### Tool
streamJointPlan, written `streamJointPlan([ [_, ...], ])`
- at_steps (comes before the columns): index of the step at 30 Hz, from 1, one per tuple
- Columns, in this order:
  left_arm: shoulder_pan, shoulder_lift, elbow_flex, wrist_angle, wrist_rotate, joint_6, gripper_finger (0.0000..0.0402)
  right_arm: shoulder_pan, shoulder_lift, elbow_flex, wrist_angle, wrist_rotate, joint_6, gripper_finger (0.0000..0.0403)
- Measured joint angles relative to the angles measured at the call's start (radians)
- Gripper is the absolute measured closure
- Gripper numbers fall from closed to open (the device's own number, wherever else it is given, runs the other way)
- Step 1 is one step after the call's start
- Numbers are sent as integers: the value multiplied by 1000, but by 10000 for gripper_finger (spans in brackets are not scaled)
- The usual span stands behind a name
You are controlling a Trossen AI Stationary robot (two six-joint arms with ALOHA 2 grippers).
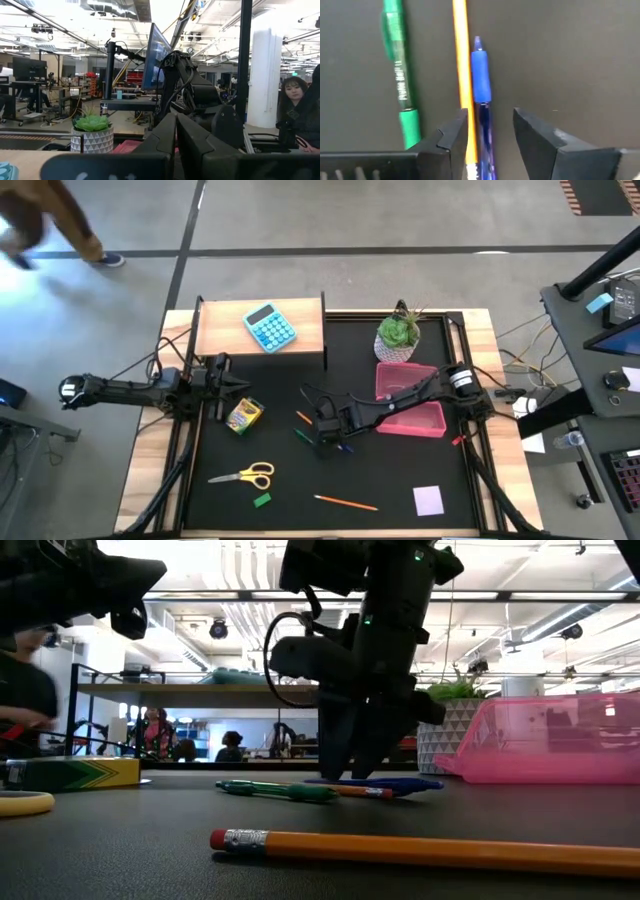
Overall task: Pack school essentials
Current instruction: Put the blue pen into the pink supply box
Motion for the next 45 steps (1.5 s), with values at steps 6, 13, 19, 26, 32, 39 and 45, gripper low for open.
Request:
streamJointPlan([
  [6,0,2,0,0,0,0,402,-1,0,1,-8,6,-9,283],
  [13,0,6,0,0,0,0,402,0,14,1,-8,6,-22,306],
  [19,0,6,0,0,0,0,402,0,23,1,-9,8,-24,322],
  [26,0,6,0,0,0,0,402,0,23,1,-12,7,-34,362],
  [32,0,6,0,0,0,0,402,0,21,8,-15,-2,-35,386],
  [39,0,6,0,0,0,0,402,2,-50,25,-16,-19,-81,384],
  [45,0,6,0,0,0,0,402,2,-188,26,-104,-10,-150,384],
])
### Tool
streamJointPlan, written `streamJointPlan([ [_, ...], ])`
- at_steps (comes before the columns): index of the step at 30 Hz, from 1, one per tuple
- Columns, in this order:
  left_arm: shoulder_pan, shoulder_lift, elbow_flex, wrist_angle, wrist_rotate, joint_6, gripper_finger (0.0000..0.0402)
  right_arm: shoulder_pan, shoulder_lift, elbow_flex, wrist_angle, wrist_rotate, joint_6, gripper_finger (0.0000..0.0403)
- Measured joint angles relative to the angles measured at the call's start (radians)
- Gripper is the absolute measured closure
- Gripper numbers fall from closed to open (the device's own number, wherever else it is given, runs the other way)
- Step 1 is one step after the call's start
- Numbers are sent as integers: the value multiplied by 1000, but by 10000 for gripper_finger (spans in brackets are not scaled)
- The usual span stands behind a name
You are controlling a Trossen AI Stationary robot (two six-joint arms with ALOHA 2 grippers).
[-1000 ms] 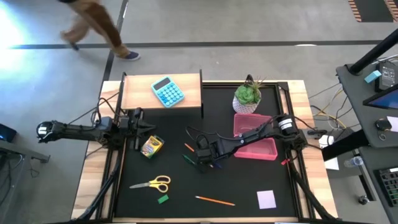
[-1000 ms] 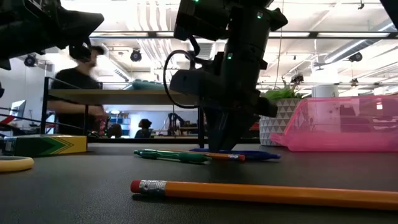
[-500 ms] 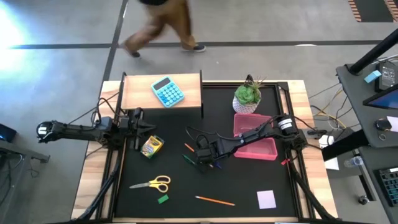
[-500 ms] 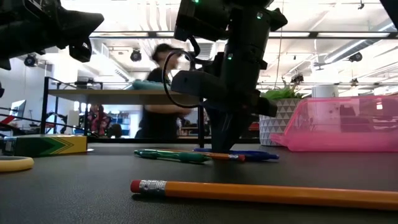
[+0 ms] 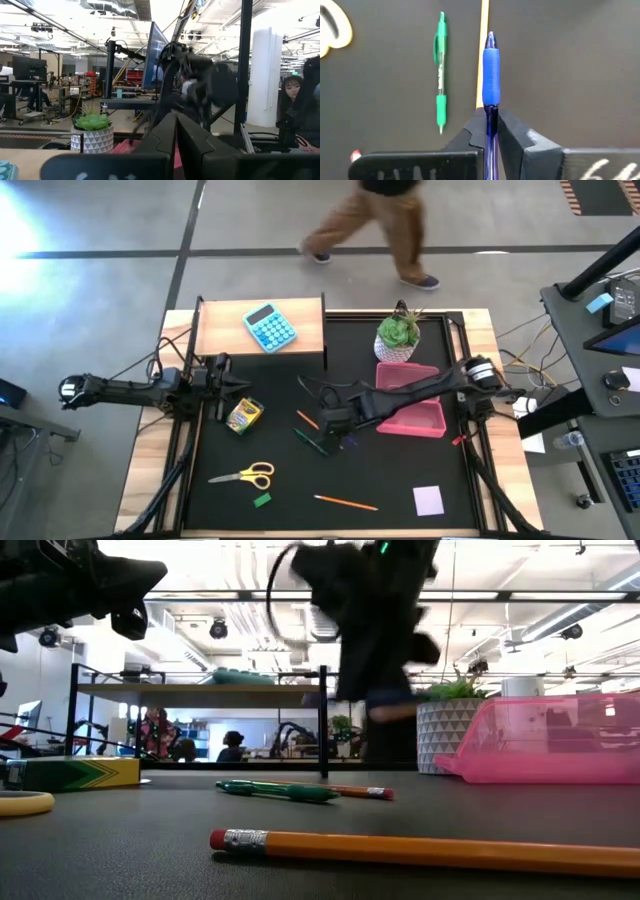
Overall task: Pack school essentials
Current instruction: Put the blue pen into the pink supply box
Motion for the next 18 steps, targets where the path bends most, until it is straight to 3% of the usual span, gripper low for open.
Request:
streamJointPlan([
  [6,0,0,0,0,0,0,402,0,-150,-2,-189,28,-86,384],
  [13,0,0,0,0,0,0,402,3,-296,-17,-526,97,-96,385],
  [18,0,1,0,1,0,0,402,23,-392,-103,-601,110,-130,385],
])
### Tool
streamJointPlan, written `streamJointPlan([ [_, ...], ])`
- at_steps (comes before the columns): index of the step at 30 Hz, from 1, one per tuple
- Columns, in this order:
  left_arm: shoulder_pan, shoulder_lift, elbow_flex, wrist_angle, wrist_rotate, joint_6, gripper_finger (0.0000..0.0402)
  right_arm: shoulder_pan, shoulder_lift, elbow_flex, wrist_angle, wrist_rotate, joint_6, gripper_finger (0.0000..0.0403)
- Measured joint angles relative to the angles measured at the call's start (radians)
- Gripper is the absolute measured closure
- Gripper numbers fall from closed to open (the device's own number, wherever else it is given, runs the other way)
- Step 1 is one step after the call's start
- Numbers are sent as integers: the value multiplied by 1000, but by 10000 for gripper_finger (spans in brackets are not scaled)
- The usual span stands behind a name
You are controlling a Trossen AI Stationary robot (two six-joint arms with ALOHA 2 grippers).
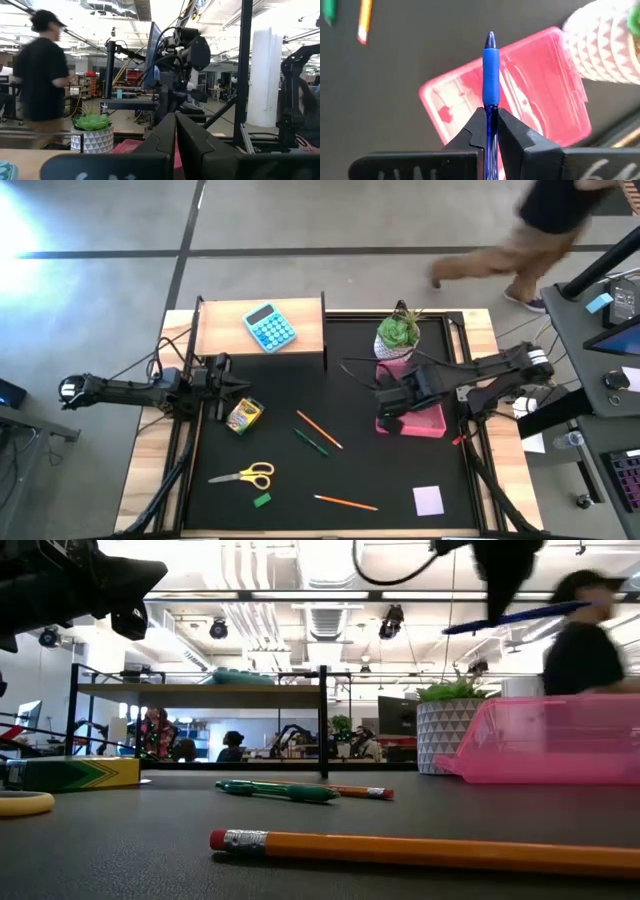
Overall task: Pack school essentials
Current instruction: Put the blue pen into the pink supply box, then put the top orange pencil into the pink supply box
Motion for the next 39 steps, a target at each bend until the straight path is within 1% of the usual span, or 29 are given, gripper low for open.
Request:
streamJointPlan([
  [6,0,0,0,-1,0,0,402,22,-119,-222,53,-1,-6,385],
  [10,0,-1,0,-1,0,0,402,21,-189,-384,201,-1,-23,385],
  [13,0,-1,0,-1,0,0,402,21,-221,-484,257,-5,-50,384],
  [17,0,0,0,-1,0,0,402,21,-236,-572,333,-8,-107,384],
  [24,0,1,0,1,0,0,402,21,-221,-649,469,-8,-174,383],
  [29,0,1,0,-1,0,0,402,20,-213,-656,504,-8,-175,375],
  [34,0,2,0,-1,0,0,402,20,-214,-656,517,-8,-174,346],
  [39,0,2,0,-1,0,0,402,20,-214,-656,517,-7,-174,306],
])
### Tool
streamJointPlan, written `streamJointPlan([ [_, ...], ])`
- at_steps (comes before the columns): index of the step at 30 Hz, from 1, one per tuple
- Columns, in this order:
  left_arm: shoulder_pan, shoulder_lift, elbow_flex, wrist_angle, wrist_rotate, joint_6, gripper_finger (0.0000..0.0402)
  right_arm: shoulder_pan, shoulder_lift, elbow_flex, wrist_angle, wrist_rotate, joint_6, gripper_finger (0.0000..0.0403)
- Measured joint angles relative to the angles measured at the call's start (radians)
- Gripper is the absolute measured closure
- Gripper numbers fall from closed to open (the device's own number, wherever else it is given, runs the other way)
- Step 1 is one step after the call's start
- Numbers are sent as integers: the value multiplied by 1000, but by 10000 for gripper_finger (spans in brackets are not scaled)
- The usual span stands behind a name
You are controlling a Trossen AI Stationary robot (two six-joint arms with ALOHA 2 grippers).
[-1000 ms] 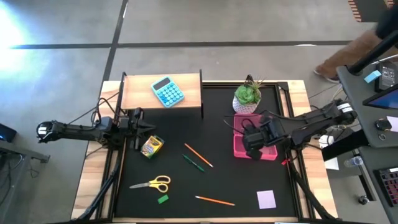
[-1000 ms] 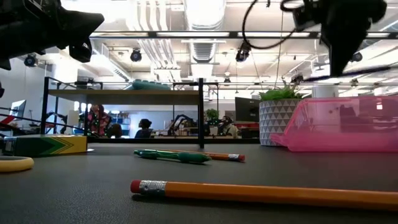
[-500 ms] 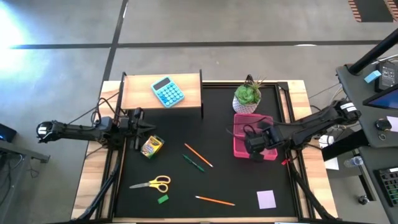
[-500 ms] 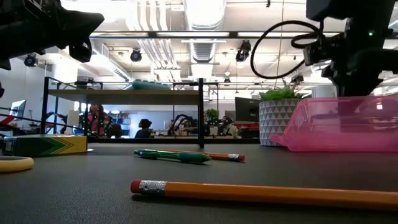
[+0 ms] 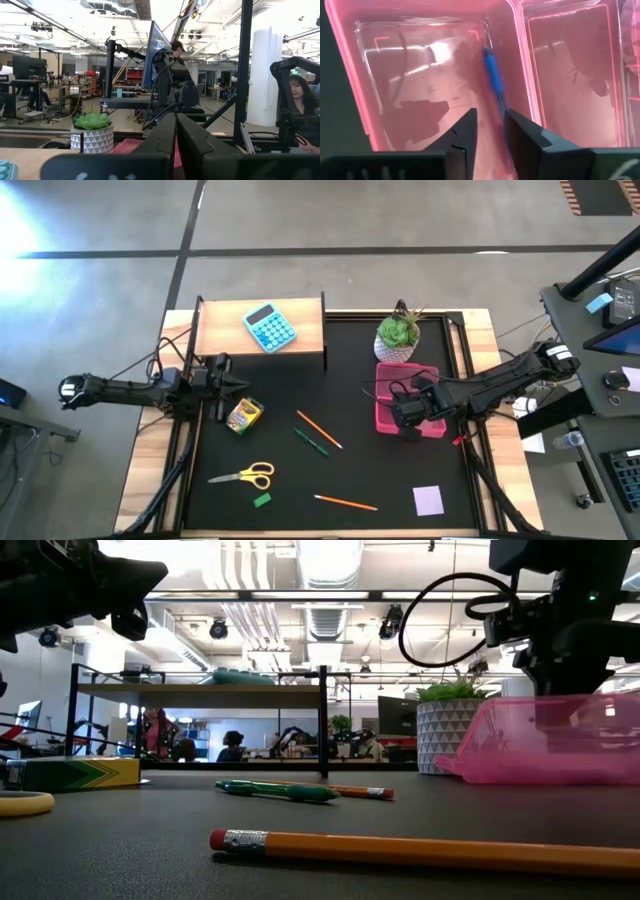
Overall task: Pack school essentials
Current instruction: Put the top orange pencil into the pink supply box
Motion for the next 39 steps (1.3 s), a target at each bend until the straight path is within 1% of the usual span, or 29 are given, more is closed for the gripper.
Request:
streamJointPlan([
  [4,0,0,0,0,0,0,402,0,0,15,-8,0,3,276],
  [8,0,2,0,0,0,0,402,0,0,101,-26,1,3,255],
  [11,0,2,0,0,0,0,402,0,0,189,-23,18,26,250],
  [13,0,2,0,0,0,0,402,0,1,237,-1,47,68,250],
  [17,0,3,0,0,0,0,402,2,45,300,111,62,137,257],
  [19,0,4,0,0,0,0,402,4,94,325,174,61,178,260],
  [22,0,4,0,0,0,0,402,7,212,382,223,61,196,261],
  [27,0,4,0,0,0,0,402,6,446,529,224,53,202,261],
  [30,0,4,0,0,0,0,402,6,569,629,224,7,203,261],
  [32,0,4,0,0,0,0,402,6,640,690,219,-22,204,261],
  [34,0,4,0,0,0,0,402,6,700,750,189,-27,225,261],
  [39,0,4,0,0,0,0,402,-6,803,860,98,-27,262,261],
])
